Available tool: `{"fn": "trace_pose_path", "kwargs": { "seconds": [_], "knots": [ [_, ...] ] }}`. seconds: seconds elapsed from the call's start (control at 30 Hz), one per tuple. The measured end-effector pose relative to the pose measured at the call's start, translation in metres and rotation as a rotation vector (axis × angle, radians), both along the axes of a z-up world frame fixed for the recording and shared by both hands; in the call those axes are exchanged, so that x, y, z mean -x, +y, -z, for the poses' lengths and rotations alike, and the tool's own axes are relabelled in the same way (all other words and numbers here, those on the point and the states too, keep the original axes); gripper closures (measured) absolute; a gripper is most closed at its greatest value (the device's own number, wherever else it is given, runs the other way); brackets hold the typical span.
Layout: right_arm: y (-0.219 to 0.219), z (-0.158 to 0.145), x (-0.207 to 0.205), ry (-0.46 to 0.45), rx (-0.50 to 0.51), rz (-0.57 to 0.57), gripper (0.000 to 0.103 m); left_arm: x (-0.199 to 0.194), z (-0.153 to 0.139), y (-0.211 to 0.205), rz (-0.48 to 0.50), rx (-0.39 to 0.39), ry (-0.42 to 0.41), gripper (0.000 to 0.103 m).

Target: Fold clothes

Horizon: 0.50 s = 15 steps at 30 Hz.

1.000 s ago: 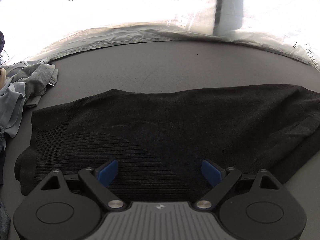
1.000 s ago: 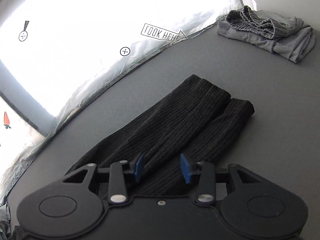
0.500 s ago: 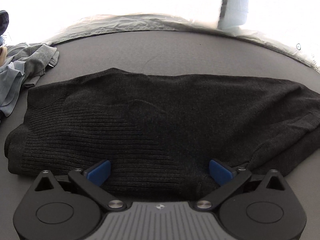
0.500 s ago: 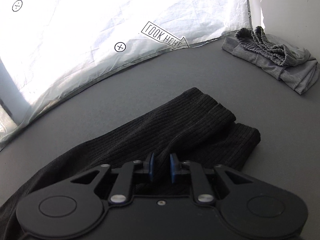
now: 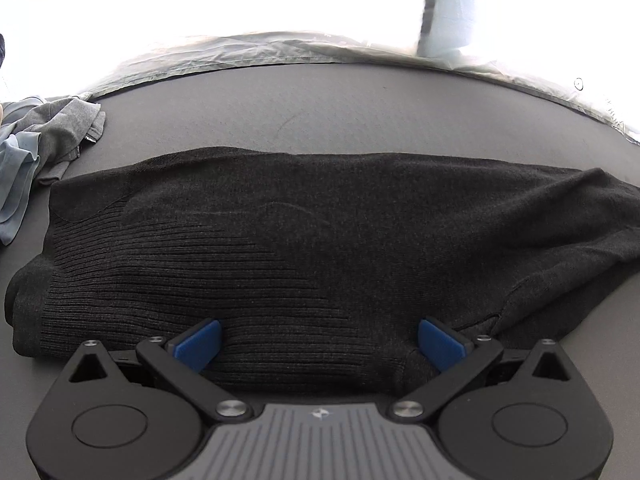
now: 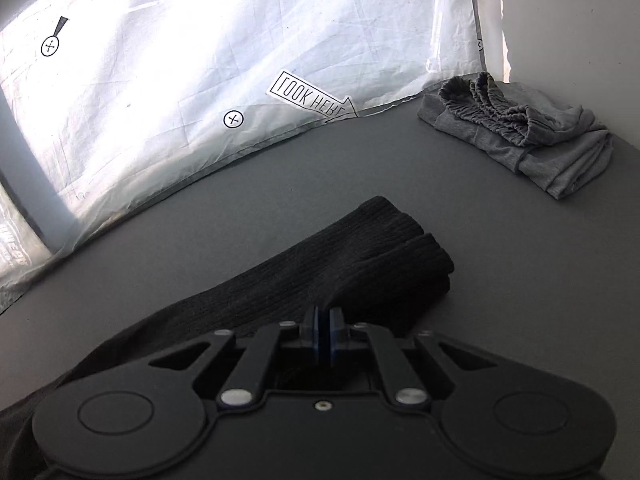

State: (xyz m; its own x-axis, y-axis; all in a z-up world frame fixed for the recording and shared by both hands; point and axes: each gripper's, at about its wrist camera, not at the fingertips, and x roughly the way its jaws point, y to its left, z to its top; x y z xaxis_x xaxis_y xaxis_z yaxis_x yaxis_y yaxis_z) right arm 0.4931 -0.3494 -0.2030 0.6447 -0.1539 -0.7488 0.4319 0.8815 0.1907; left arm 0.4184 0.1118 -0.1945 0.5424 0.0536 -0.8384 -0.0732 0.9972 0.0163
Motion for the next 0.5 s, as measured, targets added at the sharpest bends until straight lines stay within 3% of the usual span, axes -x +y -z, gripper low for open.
{"fn": "trace_pose_path", "kwargs": {
  "seconds": [0.13,0.23,0.37,0.43,0.5],
  "knots": [
    [-0.021,0.007,0.015,-0.044,-0.117,0.102,0.081,-0.002,-0.002,0.000,-0.008,0.004,0.025,0.000],
    [-0.031,0.003,0.017,-0.082,-0.135,0.139,0.078,-0.003,-0.006,-0.003,-0.003,0.014,0.040,0.001],
    [-0.041,0.001,0.013,-0.098,-0.129,0.156,0.076,0.008,-0.016,-0.019,0.104,0.057,0.007,0.008],
    [-0.044,0.003,0.010,-0.095,-0.127,0.163,0.067,0.013,-0.020,-0.027,0.157,0.079,-0.010,0.013],
    [-0.046,0.006,0.008,-0.090,-0.128,0.171,0.065,0.018,-0.025,-0.035,0.211,0.101,-0.026,0.024]
  ]
}}
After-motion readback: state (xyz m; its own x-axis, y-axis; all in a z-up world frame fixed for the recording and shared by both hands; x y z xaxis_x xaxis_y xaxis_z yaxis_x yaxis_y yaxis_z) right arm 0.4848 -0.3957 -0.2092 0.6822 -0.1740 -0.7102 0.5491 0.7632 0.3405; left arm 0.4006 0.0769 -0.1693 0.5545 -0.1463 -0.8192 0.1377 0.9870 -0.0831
